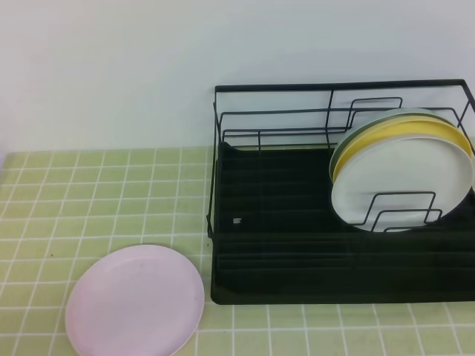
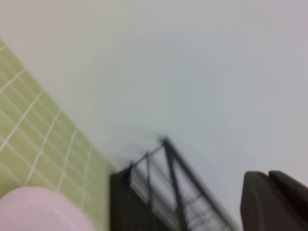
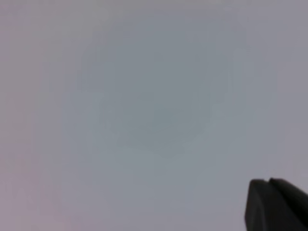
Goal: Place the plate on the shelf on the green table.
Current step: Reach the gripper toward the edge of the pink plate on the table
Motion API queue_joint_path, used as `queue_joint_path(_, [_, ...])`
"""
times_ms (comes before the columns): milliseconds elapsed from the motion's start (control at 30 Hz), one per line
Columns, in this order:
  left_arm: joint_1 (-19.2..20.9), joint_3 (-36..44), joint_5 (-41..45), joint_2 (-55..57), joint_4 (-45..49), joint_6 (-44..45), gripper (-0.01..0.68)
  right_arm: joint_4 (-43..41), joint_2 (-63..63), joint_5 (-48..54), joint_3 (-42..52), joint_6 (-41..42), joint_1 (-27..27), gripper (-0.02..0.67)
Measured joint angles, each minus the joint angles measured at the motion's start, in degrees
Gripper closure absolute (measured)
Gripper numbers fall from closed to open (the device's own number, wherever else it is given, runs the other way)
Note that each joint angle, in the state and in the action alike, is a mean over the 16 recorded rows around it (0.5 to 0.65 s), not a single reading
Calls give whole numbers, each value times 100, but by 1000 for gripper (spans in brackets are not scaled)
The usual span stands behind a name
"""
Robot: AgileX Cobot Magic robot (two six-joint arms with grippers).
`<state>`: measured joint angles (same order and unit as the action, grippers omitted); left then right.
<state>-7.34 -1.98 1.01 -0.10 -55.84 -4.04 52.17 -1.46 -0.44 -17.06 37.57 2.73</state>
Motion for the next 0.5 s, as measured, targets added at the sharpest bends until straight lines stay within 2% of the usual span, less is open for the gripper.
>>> queue_joint_path(200, [0,-457,692,102,382,708,672,-61,-620,1034,-593,729,0,652])
queue_joint_path(500, [0,-1289,1606,1046,1249,1194,672,-199,-2027,2424,-1002,999,0,652])
